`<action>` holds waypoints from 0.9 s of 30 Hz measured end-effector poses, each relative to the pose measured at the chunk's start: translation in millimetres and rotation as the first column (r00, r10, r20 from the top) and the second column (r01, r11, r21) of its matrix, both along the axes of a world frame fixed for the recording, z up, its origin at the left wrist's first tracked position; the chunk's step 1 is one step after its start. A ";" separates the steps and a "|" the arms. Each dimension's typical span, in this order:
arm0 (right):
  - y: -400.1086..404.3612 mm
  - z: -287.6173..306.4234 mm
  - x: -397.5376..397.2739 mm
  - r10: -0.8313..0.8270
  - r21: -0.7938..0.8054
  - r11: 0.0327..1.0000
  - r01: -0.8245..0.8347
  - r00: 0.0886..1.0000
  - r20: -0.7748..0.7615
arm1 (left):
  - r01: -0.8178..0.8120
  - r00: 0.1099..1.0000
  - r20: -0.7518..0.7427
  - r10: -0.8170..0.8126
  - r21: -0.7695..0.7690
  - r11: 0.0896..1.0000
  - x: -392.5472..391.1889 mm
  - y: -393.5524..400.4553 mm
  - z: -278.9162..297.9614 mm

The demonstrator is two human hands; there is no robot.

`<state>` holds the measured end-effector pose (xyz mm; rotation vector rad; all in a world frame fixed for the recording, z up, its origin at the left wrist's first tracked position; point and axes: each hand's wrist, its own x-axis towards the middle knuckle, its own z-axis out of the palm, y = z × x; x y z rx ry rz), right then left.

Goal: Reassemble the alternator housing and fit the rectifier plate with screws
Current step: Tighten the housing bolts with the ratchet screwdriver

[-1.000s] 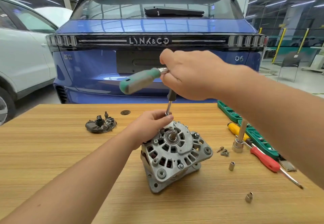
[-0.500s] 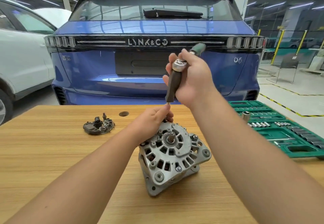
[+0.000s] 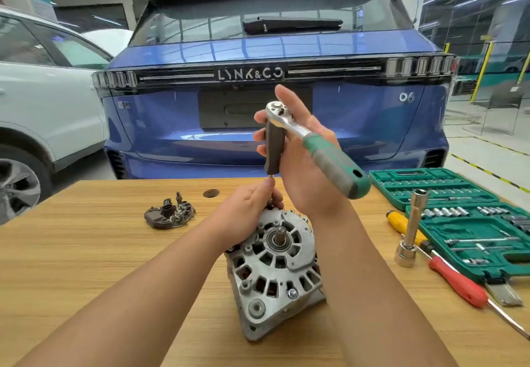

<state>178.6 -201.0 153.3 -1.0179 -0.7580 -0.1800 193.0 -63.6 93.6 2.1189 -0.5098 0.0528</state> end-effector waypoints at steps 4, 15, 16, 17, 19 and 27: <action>1.4 -9.5 -1.4 -0.160 -0.013 0.987 0.160 0.987 0.037 | -0.017 1.000 -0.006 0.017 0.016 1.000 -0.3 -1.5 -1.6; -12.1 -6.1 1.5 0.067 0.104 0.993 -0.060 0.996 -0.061 | -0.032 0.999 0.006 0.032 0.045 0.998 1.1 -5.0 -0.9; -13.0 -8.8 2.3 0.052 0.111 0.993 -0.049 0.998 -0.020 | -0.031 1.000 0.006 0.031 0.046 0.998 1.2 -5.3 -1.1; -11.3 -10.1 2.1 -0.022 0.101 0.995 0.019 0.999 0.023 | -0.027 1.000 0.005 0.027 0.044 0.999 1.4 -5.7 -0.6; -4.6 -11.8 2.2 -0.200 0.044 0.980 0.196 0.972 0.119 | -0.018 1.000 0.005 0.017 0.042 0.999 0.7 -6.2 -0.1; -7.4 -8.9 -1.3 0.050 0.068 0.996 -0.056 0.995 0.090 | -0.022 1.000 -0.015 0.022 0.041 0.999 -4.3 -3.4 0.4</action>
